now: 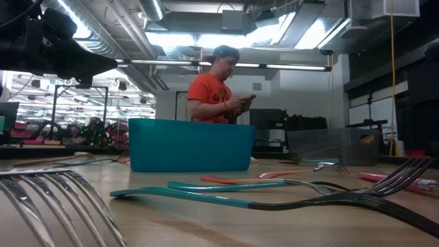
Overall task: Sort silverware by color (type)
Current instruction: Put the left golden fork into the black bin
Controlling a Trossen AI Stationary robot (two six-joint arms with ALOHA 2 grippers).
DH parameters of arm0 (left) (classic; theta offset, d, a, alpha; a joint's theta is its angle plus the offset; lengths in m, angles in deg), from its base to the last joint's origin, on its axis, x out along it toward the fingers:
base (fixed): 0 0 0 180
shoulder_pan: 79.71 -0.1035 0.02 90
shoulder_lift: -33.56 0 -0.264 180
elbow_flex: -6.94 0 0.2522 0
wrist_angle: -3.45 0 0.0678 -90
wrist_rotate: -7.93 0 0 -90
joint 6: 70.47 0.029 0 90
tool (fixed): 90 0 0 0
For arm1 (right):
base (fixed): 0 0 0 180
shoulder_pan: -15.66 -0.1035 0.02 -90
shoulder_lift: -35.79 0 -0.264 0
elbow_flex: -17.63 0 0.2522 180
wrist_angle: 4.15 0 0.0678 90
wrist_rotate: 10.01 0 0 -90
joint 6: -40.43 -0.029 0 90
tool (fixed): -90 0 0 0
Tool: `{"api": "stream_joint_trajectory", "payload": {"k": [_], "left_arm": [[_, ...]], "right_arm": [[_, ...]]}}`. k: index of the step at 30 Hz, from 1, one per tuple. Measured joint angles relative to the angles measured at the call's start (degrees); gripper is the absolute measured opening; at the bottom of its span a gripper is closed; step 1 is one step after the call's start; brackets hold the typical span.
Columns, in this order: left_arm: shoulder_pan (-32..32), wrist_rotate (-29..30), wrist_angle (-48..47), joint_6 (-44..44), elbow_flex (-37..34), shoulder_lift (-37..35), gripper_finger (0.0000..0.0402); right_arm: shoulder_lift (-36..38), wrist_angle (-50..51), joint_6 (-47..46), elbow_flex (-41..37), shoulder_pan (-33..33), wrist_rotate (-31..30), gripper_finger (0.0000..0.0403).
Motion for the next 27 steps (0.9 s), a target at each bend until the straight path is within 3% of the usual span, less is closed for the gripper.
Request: {"api": "stream_joint_trajectory", "payload": {"k": [19,27], "left_arm": [[0.02,0.00,1.11,-0.28,0.01,0.00,0.0002],[0.00,3.46,4.44,-6.94,0.01,0.02,0.0012]], "right_arm": [[-0.02,0.49,-3.23,0.00,0.02,0.00,0.0097],[-0.02,0.49,-3.22,0.00,0.02,0.00,0.0097]]}}
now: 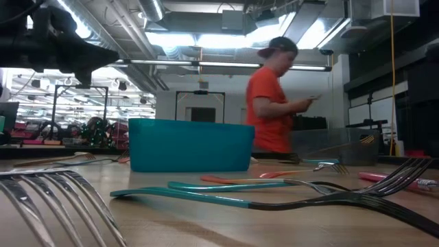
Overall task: Sort silverware by color (type)
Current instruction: Put the left golden fork into the black bin
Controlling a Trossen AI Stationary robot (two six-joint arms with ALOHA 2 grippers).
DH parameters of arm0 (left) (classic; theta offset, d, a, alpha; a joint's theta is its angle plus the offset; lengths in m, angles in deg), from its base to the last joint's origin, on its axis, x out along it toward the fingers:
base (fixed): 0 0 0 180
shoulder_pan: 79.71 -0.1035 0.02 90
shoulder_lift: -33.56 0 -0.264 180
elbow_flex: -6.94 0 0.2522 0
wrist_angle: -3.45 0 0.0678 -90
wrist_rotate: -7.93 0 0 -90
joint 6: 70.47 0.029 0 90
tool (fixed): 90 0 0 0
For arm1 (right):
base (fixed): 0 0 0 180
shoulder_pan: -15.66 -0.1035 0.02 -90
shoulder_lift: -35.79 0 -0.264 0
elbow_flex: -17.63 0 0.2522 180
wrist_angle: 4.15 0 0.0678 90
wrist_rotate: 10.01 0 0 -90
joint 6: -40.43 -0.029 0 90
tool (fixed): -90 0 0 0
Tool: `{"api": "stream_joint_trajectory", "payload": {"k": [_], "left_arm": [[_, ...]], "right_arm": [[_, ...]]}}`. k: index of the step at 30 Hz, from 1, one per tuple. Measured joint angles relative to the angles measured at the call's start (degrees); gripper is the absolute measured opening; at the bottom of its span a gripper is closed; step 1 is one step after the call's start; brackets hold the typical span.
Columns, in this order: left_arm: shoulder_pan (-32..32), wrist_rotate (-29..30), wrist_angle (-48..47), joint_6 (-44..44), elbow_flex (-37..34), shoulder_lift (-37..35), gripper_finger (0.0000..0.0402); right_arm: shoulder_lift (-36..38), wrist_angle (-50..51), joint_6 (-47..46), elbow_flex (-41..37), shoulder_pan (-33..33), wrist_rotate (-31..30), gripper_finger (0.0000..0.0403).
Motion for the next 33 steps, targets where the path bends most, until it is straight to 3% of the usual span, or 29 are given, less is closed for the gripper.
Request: {"api": "stream_joint_trajectory", "payload": {"k": [13,26,33], "left_arm": [[0.01,7.61,-0.07,-4.18,0.00,0.00,0.0140],[0.02,11.62,-0.38,-8.18,0.93,0.53,0.0140],[0.02,14.42,-0.35,-7.97,6.40,5.78,0.0140]], "right_arm": [[0.00,0.31,0.00,0.01,0.00,0.00,0.0097],[3.40,4.05,-4.19,0.59,0.00,-5.69,0.0097],[4.09,8.74,-2.66,6.67,0.00,-20.44,0.0097]]}}
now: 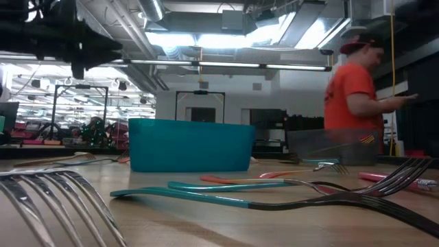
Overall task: Sort silverware by color (type)
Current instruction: Put the left golden fork into the black bin
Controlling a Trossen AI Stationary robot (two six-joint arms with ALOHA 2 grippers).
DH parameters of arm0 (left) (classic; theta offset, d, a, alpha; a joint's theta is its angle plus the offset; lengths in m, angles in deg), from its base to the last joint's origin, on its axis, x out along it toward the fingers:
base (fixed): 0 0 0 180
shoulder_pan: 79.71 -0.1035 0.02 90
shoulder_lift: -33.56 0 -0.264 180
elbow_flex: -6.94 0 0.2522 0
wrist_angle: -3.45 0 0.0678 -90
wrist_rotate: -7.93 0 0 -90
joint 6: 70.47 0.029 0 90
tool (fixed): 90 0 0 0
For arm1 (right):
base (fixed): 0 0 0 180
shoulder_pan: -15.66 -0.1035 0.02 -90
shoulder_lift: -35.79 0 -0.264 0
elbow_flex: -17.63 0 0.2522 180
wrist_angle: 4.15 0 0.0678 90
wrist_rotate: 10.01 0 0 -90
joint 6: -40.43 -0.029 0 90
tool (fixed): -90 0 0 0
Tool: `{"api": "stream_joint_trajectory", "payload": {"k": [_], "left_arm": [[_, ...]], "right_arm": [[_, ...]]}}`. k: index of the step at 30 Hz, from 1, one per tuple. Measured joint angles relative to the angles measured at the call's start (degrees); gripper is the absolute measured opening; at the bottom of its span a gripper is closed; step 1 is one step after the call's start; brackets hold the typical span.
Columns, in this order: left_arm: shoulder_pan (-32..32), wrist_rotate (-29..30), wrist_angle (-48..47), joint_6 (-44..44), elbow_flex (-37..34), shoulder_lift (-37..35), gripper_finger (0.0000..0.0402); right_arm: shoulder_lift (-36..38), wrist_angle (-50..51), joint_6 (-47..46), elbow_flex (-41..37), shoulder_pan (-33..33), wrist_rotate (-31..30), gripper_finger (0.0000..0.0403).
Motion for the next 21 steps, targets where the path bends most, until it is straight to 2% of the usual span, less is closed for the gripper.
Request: {"api": "stream_joint_trajectory", "payload": {"k": [3,5,12,17,21], "left_arm": [[0.00,0.04,-0.02,0.10,3.19,3.87,0.0140],[0.00,0.04,-0.02,0.20,5.66,7.07,0.0140],[-0.02,0.02,-2.46,0.24,15.58,20.11,0.0140],[-1.12,-0.09,-14.24,-0.55,26.02,29.55,0.0140],[-2.77,-0.11,-29.51,-6.99,35.10,36.24,0.0140]], "right_arm": [[0.00,2.32,2.32,2.55,0.70,-7.68,0.0097],[0.10,3.23,3.48,3.80,2.07,-10.67,0.0097],[2.49,3.39,9.64,4.15,10.41,-13.21,0.0097],[2.86,1.24,15.57,4.12,17.40,-13.37,0.0097],[2.84,-4.97,19.16,4.08,22.62,-13.05,0.0097]]}}
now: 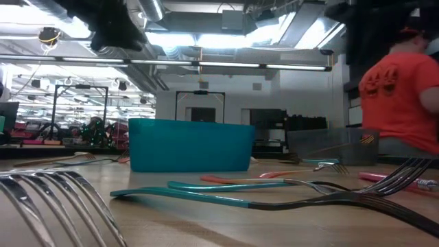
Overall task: Sort silverware by color (type)
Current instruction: Put the left golden fork into the black bin
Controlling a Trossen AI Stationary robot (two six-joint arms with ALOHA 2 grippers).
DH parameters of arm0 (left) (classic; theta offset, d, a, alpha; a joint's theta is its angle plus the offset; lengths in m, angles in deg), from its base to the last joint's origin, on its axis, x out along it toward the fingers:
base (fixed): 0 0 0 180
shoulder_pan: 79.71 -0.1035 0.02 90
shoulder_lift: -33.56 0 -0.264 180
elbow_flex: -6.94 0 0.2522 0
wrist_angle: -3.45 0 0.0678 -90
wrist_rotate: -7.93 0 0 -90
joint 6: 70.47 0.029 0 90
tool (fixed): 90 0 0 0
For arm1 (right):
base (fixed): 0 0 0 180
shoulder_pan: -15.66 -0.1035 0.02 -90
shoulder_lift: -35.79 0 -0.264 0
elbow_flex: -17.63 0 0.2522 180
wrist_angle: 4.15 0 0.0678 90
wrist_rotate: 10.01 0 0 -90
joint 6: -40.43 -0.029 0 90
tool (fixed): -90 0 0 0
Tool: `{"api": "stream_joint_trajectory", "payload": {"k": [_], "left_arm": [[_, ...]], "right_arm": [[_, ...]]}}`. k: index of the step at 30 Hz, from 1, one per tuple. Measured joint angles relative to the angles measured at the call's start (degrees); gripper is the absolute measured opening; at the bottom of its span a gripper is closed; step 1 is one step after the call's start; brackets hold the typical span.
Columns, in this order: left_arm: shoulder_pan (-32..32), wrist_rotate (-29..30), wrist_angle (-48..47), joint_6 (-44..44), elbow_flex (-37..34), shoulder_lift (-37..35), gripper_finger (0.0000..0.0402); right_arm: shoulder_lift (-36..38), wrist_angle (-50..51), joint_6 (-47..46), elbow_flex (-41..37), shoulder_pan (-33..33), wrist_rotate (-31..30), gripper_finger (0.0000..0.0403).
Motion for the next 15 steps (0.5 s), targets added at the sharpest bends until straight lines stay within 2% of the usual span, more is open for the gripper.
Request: {"api": "stream_joint_trajectory", "payload": {"k": [3,6,11,15], "left_arm": [[-0.89,-0.86,-12.99,-7.90,5.51,4.25,0.0140],[-1.43,-4.18,-23.62,-16.05,7.89,7.42,0.0140],[-1.54,-11.41,-35.04,-26.34,6.74,10.52,0.0140],[-1.48,-14.62,-38.85,-31.62,3.55,11.97,0.0140]], "right_arm": [[0.00,-6.35,1.08,0.00,3.39,0.01,0.0097],[0.00,-12.90,1.12,0.00,6.30,0.01,0.0097],[0.00,-20.44,1.14,0.00,9.59,1.89,0.0097],[0.00,-22.09,1.17,-0.02,11.19,3.70,0.0097]]}}
